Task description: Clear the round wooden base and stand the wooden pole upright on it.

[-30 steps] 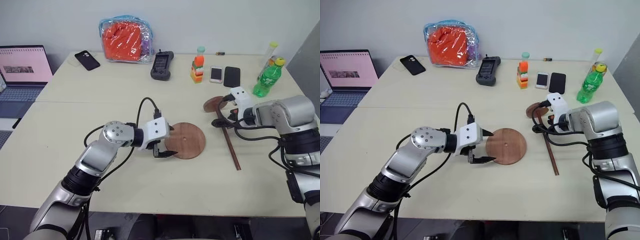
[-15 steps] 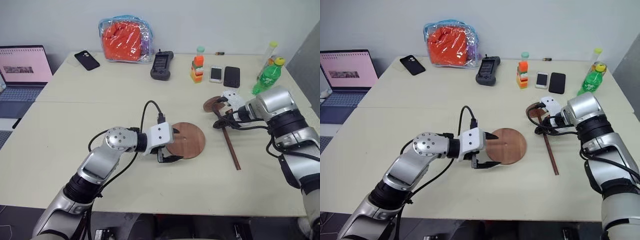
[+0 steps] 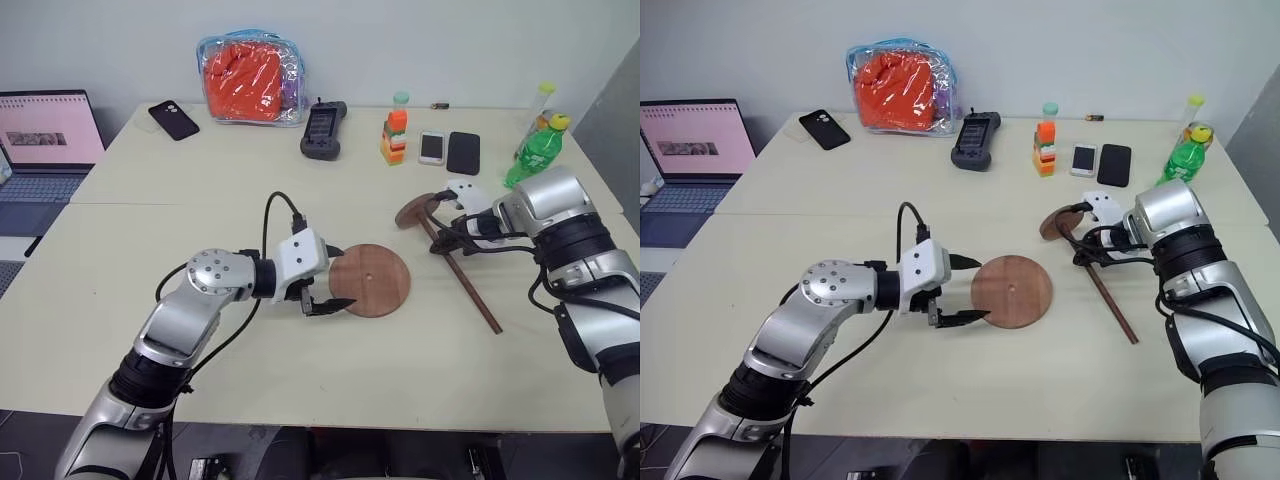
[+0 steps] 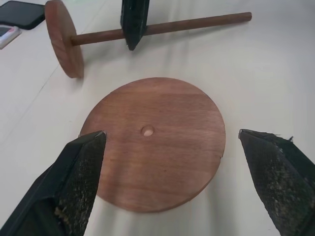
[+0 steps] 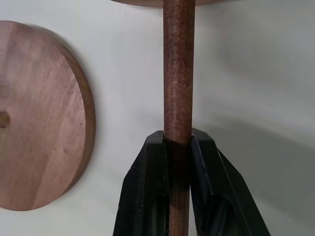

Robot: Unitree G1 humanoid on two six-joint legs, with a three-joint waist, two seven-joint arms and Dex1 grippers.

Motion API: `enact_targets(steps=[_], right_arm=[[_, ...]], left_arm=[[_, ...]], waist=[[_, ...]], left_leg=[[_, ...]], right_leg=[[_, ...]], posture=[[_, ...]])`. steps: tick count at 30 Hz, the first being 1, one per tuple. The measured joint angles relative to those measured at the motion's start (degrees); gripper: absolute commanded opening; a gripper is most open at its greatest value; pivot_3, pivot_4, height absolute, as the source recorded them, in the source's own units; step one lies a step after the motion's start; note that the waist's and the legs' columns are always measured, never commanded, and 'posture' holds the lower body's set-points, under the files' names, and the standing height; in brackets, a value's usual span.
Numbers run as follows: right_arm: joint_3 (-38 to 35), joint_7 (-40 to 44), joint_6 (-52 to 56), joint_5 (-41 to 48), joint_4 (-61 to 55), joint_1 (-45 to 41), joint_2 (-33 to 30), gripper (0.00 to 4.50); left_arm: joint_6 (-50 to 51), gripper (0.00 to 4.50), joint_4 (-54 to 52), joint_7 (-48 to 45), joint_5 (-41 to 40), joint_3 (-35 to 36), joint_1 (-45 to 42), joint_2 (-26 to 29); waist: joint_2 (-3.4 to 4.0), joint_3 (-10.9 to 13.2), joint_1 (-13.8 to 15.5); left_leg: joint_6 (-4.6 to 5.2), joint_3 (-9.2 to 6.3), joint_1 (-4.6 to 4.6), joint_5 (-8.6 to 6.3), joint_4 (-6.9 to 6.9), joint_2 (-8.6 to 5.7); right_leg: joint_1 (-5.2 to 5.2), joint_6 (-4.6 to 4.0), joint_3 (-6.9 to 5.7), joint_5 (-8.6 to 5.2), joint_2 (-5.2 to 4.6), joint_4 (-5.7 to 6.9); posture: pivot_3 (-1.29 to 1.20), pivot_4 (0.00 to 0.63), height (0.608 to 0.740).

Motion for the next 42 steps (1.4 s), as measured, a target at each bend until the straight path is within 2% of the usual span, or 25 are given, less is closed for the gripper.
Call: enact_targets(steps=[3,6,8,10,11,14,17,20,29,34,42], right_arm=[[-3.8,-0.1,0.8,1.0,-3.2,-1.6,-0.3,0.22],[-9.5,-0.4,0.8,4.1,-14.2,-0.5,-0.6,0.22],[-21.4,-2.8,-0.8,9.7,-35.9,5.3,3.2,0.22],[-25.3,-3.9,-2.6,12.3,-43.3,7.1,6.3,0.22],[-29.3,-6.7,-7.6,13.5,-51.9,12.6,10.7,0.22],[-29.2,-10.1,-14.8,13.5,-59.6,21.0,15.6,0.22],[-26.1,-12.9,-30.4,10.6,-66.7,30.7,21.2,0.22],[-18.4,-13.5,-41.4,6.9,-66.4,40.0,25.3,0.22],[-13.3,-15.7,-62.0,0.3,-56.8,42.4,29.3,0.22],[-11.4,-15.9,-68.2,-1.7,-52.7,44.2,29.2,0.22],[-9.2,-15.9,-70.8,-2.4,-51.9,46.3,28.6,0.22]], left_arm=[[0.5,4.5,0.1,-0.2,-0.9,1.9,1.2,1.3],[1.1,4.5,0.2,-1.2,-2.9,4.3,3.3,3.4],[2.0,4.5,0.5,-2.3,-5.8,8.7,5.2,5.4],[2.4,4.5,0.5,-2.4,-7.0,10.6,5.2,5.7],[2.6,4.5,0.2,-3.0,-8.8,11.8,5.5,6.1],[2.9,4.5,0.2,-5.1,-10.7,13.2,6.7,7.6],[0.0,4.5,0.5,-8.7,-11.0,12.7,7.3,9.5],[-2.4,4.5,1.2,-9.8,-9.8,10.9,6.6,9.6],[-5.7,4.5,1.9,-11.2,-8.7,7.3,5.3,8.5],[-5.8,4.5,3.7,-10.0,-7.3,6.8,5.3,8.0],[-6.7,4.5,4.5,-9.0,-5.5,6.1,6.0,7.8]], waist=[[0.0,0.0,-0.1],[0.02,0.0,-0.3],[0.01,0.0,-0.3],[-0.02,0.0,-0.3],[-0.29,-0.2,0.0],[-0.29,-0.2,0.1],[-0.44,-0.3,0.1],[-0.33,-0.2,-0.4],[-0.34,-0.2,-0.8],[-0.33,-0.2,-0.9],[-0.33,-0.2,-0.9]], left_leg=[[-0.01,0.03,-0.03,0.02,-0.02,0.01],[0.0,0.03,-0.06,0.01,-0.05,0.18],[0.0,-0.04,-0.21,0.0,-0.06,0.59],[0.0,-0.06,-0.19,0.0,-0.03,0.65],[0.04,-0.12,-0.12,-0.02,-0.03,0.72],[-0.01,-0.09,-0.09,0.01,-0.02,0.55],[-0.02,-0.14,0.06,0.07,-0.09,0.64],[-0.06,-0.02,0.04,0.09,-0.12,0.68],[-0.08,-0.01,0.13,0.1,-0.06,0.65],[-0.08,-0.02,0.13,0.1,-0.06,0.66],[-0.25,-0.02,0.12,0.2,-0.06,0.66]], right_leg=[[-0.11,0.0,0.01,0.0,0.02,0.05],[-0.2,0.0,0.02,0.0,0.02,0.07],[-0.22,-0.01,-0.16,0.0,0.05,0.06],[-0.19,-0.01,-0.22,0.0,0.12,0.06],[-0.1,-0.01,-0.25,0.0,0.15,0.07],[-0.1,-0.02,-0.21,0.01,0.21,0.18],[-0.03,-0.03,-0.23,0.0,0.27,0.17],[-0.14,-0.03,-0.15,0.0,0.34,0.28],[-0.11,-0.03,-0.12,0.0,0.37,0.39],[-0.11,-0.03,-0.13,0.0,0.37,0.4],[-0.11,-0.03,-0.12,0.0,0.37,0.4]], posture=[[0.0,0.15,0.74],[0.0,0.15,0.74],[0.0,0.15,0.74],[0.0,0.15,0.74],[0.0,0.15,0.74],[0.0,0.15,0.74],[0.0,0.15,0.74],[0.0,0.15,0.74],[0.0,0.15,0.74],[0.0,0.15,0.74],[0.0,0.15,0.74]])
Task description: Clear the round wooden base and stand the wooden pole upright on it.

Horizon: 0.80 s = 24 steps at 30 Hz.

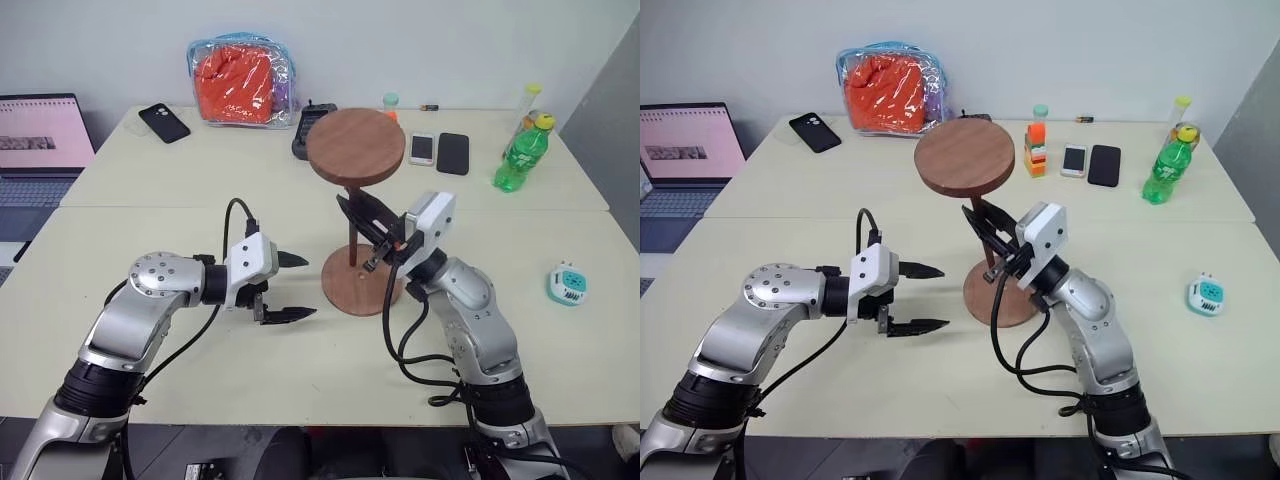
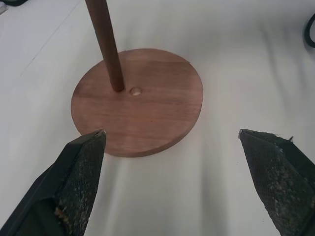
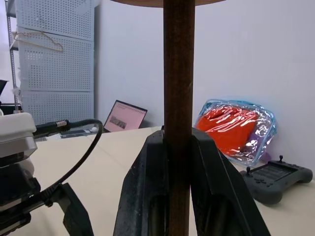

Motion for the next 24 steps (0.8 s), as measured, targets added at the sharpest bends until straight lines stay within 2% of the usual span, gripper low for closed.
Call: enact_targets(steps=[24], right_arm=[[-1.2,-1.1,-0.1,0.2,0.5,1.8,-2.5,0.22]], left_arm=[[0.3,4.5,-0.1,0.3,0.0,0.0,-0.4,-0.6]], waist=[[0.0,0.0,0.0]], left_leg=[[0.02,-0.01,0.0,-0.01,0.0,0.0]], right_leg=[[0.0,0.0,0.0,0.0,0.0,0.01]], posture=[[0.0,0.15,0.74]])
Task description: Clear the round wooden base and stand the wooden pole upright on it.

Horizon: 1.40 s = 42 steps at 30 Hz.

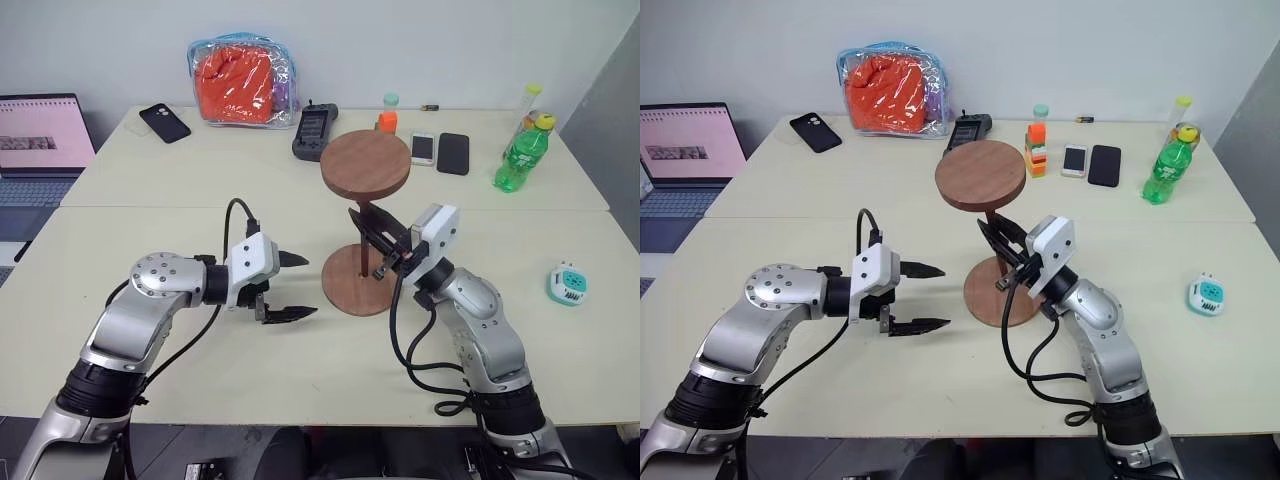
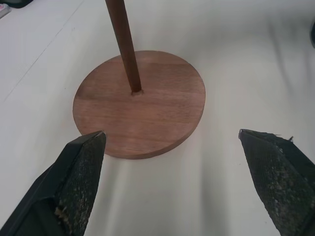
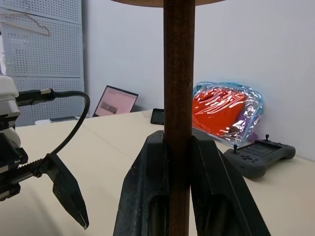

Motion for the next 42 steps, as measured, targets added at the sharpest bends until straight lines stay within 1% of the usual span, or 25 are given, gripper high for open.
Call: enact_targets(steps=[25,33,35,39,42], right_arm=[[1.5,-0.5,-3.8,-0.9,2.1,0.7,1.0,0.22],[1.3,-0.8,-3.3,-0.5,0.3,3.5,-0.1,0.22],[1.2,-1.4,-2.4,-0.2,0.0,4.0,-0.2,0.22],[1.3,-1.7,-0.5,-0.2,-0.2,3.9,-0.8,0.22],[1.4,-2.4,2.9,-0.2,-0.9,2.9,-1.4,0.22]], left_arm=[[-0.2,4.5,0.0,-0.1,0.0,0.0,0.0,-0.1],[-0.2,4.5,0.1,-0.2,0.0,-0.1,0.0,-0.2],[-0.2,4.5,0.2,-0.2,0.0,-0.1,0.0,-0.2],[-0.1,4.5,0.2,-0.7,-0.1,-0.4,0.0,-0.2],[0.8,4.5,0.2,-1.0,-0.3,-0.4,-0.3,-0.2]], waist=[[-0.02,0.0,0.0],[-0.1,-0.1,0.1],[-0.11,-0.1,0.1],[-0.09,-0.1,0.2],[-0.1,-0.1,0.7]], left_leg=[[0.0,0.0,0.03,0.0,0.0,0.0],[0.07,-0.01,0.13,-0.04,0.01,0.0],[0.14,-0.02,0.26,-0.08,0.01,0.0],[0.19,-0.12,1.12,-0.11,-0.16,0.0],[0.2,-0.16,1.42,-0.13,-0.18,-0.01]], right_leg=[[0.01,0.0,0.0,0.0,0.0,0.04],[0.12,0.0,0.0,0.0,0.0,0.06],[0.25,0.0,-0.01,0.0,0.0,0.05],[1.23,-0.1,-0.11,-0.06,0.02,-0.31],[1.58,-0.13,-0.14,-0.09,0.03,-0.39]], posture=[[0.0,0.15,0.74],[0.0,0.15,0.74],[0.0,0.15,0.74],[0.0,0.15,0.74],[0.0,0.15,0.74]])
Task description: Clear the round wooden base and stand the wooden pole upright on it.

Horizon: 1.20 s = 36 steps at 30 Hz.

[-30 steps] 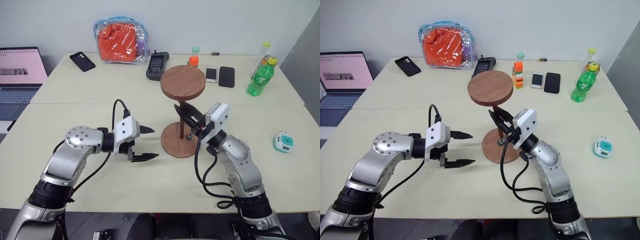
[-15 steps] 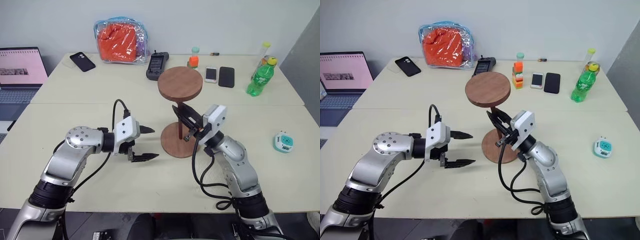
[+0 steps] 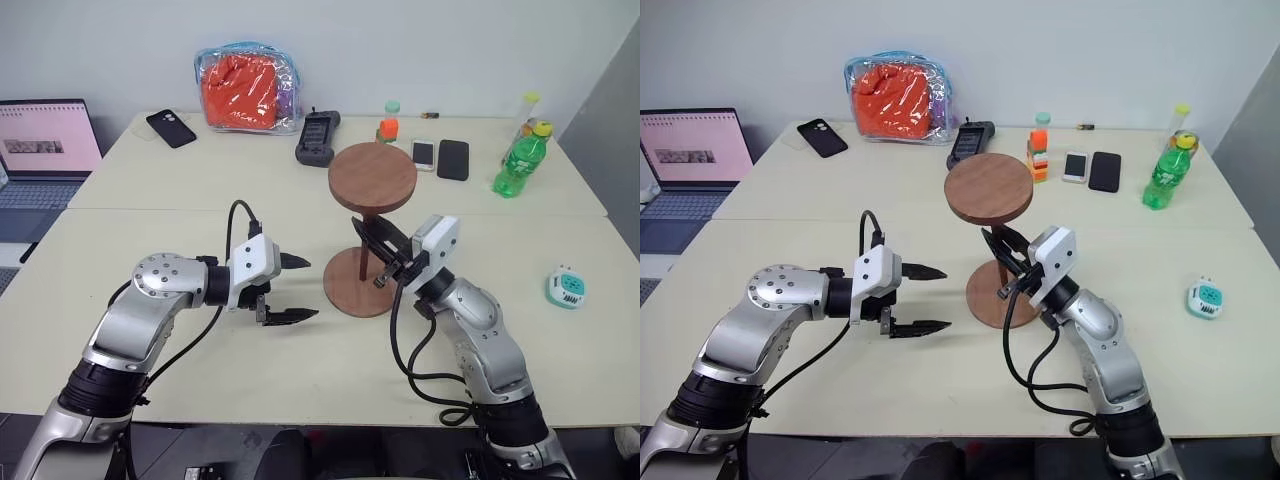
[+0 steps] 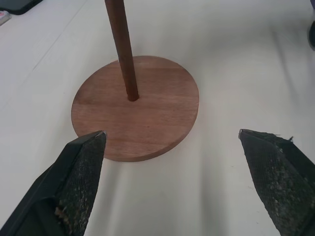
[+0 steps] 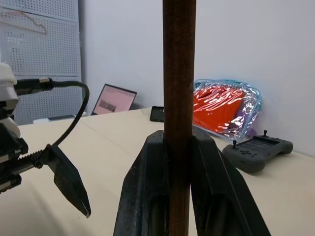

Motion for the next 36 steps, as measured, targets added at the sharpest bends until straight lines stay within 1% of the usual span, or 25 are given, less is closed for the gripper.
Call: enact_targets(steps=[9,12,15,26,28,31,36], right_arm=[[0.7,-0.5,3.0,-0.1,-0.6,-1.0,-1.2,0.22],[0.4,-0.8,3.1,0.0,-0.6,-0.5,-1.2,0.22],[0.1,-0.9,3.1,0.2,-0.6,0.0,-1.2,0.22],[-0.6,-2.5,7.9,1.5,-0.6,-0.7,-2.0,0.22],[-0.4,-2.8,8.9,1.5,-1.0,-0.7,-2.7,0.22],[-0.2,-3.0,9.9,1.6,-1.5,-0.5,-3.0,0.22],[-0.2,-3.6,11.0,2.2,-3.0,0.1,-3.0,0.22]], left_arm=[[1.8,4.5,-0.2,-0.2,-1.3,0.7,-1.4,0.4],[3.8,4.5,-0.2,0.0,-2.6,2.7,-3.1,1.0],[4.4,4.5,-0.2,0.0,-3.5,3.2,-3.4,1.5],[5.6,4.5,-1.5,0.0,-3.8,3.3,-3.2,2.0],[5.7,4.5,-1.7,0.2,-3.8,3.3,-3.2,2.0],[5.7,4.5,-2.2,0.5,-3.8,3.3,-3.2,2.0],[5.9,4.5,-2.3,0.9,-3.7,3.0,-3.2,2.0]], waist=[[-0.09,-0.1,0.3],[-0.27,-0.2,0.4],[-0.3,-0.5,0.4],[-0.34,-1.0,0.4],[-0.26,-1.3,0.4],[-0.22,-1.4,0.5],[-0.18,-1.3,0.5]], left_leg=[[0.03,0.01,0.44,-0.03,-0.07,0.0],[0.03,0.0,0.51,-0.03,-0.09,0.0],[0.03,-0.01,0.56,-0.04,-0.14,-0.01],[0.03,-0.03,0.73,-0.03,-0.48,0.0],[0.03,-0.05,0.91,-0.03,-0.66,0.0],[0.04,-0.04,1.45,-0.05,-0.89,-0.01],[0.04,-0.02,1.51,-0.06,-0.92,-0.01]], right_leg=[[0.45,-0.02,0.02,-0.02,-0.01,-0.1],[0.53,-0.03,0.01,-0.03,-0.01,-0.14],[0.59,-0.03,0.0,-0.03,-0.02,-0.21],[0.78,-0.05,-0.03,-0.04,-0.02,-0.54],[1.01,-0.05,-0.04,-0.04,-0.03,-0.79],[1.51,-0.12,-0.02,-0.1,-0.04,-1.0],[1.54,-0.14,-0.01,-0.12,-0.05,-1.01]], posture=[[0.0,0.15,0.74],[0.0,0.15,0.74],[0.0,0.15,0.74],[0.0,0.15,0.74],[0.0,0.15,0.74],[0.0,0.15,0.74],[0.0,0.15,0.74]])
